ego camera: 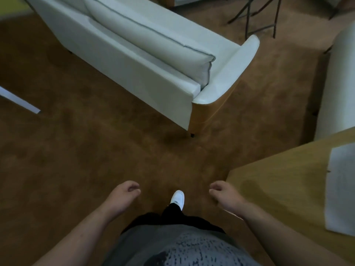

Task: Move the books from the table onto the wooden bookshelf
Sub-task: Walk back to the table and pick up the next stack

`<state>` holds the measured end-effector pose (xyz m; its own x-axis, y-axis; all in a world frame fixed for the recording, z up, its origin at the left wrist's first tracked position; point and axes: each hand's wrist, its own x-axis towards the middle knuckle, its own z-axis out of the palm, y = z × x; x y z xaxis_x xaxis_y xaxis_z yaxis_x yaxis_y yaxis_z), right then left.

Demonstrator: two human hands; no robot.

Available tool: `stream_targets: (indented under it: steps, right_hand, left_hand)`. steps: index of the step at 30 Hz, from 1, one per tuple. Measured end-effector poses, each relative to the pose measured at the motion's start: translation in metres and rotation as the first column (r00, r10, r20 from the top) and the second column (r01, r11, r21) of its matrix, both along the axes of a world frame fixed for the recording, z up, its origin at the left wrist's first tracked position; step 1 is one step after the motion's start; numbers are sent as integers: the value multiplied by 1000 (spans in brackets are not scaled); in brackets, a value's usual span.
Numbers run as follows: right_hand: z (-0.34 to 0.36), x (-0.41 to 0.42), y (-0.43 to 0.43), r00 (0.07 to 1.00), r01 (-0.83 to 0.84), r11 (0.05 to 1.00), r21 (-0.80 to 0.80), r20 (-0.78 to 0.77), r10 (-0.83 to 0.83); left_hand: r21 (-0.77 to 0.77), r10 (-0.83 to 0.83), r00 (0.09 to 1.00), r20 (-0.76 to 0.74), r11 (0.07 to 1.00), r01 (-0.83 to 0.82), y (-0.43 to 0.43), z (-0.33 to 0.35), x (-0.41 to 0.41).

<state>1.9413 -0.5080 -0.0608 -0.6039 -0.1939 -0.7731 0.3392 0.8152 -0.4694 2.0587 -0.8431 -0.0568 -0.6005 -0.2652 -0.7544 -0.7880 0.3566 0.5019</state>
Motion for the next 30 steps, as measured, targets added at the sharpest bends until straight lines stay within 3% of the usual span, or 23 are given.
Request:
stream_targets:
  steps: [8,17,30]
  right_hand:
    - [8,-57,36,974,226,974,22,-9,-226]
    - [-6,-125,63,832,553,833,12,32,-553]
    - [17,-320,118,740,672,737,72,-45,-671]
  left_hand:
    - [-32,-225,973,-43,974,224,11,5,-131]
    - [-2,-451,889,-85,892,452,49,10,-288]
    - [7,-606,788,-109,792,610,130,11,-532]
